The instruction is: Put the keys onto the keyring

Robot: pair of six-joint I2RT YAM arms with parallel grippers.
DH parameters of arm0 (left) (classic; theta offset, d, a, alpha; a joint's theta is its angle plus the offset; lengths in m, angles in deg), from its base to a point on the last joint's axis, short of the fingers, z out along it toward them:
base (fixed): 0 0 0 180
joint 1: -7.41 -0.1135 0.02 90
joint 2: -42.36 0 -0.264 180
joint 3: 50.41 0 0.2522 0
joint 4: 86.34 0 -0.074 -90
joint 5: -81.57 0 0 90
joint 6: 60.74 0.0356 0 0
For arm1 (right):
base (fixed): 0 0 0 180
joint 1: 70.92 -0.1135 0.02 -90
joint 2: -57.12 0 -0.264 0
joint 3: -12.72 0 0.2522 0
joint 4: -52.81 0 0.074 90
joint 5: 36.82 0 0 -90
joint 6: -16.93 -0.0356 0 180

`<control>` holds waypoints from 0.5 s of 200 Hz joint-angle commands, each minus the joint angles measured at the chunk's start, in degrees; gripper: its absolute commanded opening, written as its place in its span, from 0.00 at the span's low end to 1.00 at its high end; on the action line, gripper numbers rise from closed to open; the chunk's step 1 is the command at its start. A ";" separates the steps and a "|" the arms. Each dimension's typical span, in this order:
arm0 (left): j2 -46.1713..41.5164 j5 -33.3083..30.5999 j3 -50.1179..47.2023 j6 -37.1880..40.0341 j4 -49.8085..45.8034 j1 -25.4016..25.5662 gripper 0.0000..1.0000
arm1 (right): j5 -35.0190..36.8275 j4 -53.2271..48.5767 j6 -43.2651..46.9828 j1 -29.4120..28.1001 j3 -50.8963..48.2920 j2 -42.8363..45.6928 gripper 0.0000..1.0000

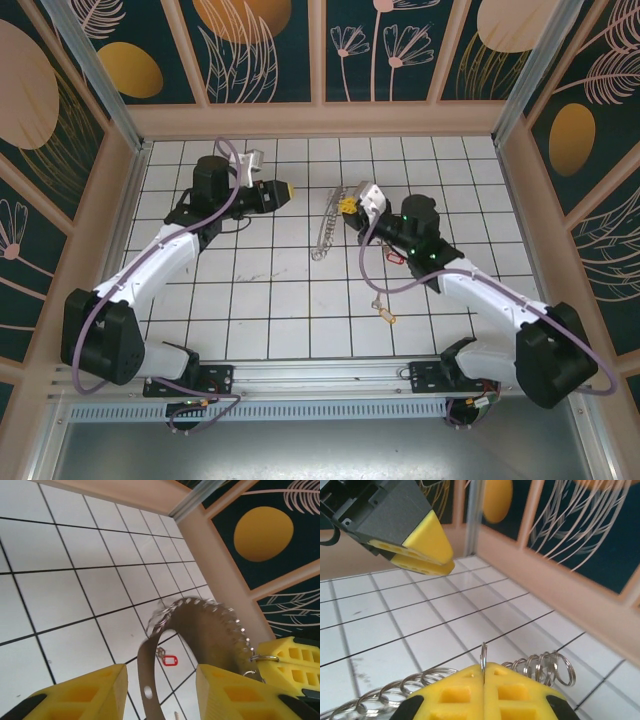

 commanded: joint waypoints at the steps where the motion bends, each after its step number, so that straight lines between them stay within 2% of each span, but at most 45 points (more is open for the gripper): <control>1: -3.90 -3.69 -3.02 0.47 5.72 -0.16 0.42 | -7.25 -9.06 -3.28 1.45 5.52 -4.29 0.00; 44: -8.74 -4.02 -10.68 3.96 12.91 -0.19 0.37 | -11.62 -9.34 -2.72 -0.62 6.08 -9.13 0.00; 74: -12.49 4.50 -19.24 8.00 26.41 0.05 0.34 | -13.83 -8.63 1.93 -1.62 5.48 -9.46 0.00; 89: -13.22 8.43 -21.69 11.33 29.37 0.81 0.32 | -14.66 -9.38 4.02 -1.80 5.75 -10.06 0.00; 100: -13.50 8.96 -22.39 15.44 28.98 1.67 0.31 | -15.37 -9.80 5.32 -1.86 5.97 -10.53 0.00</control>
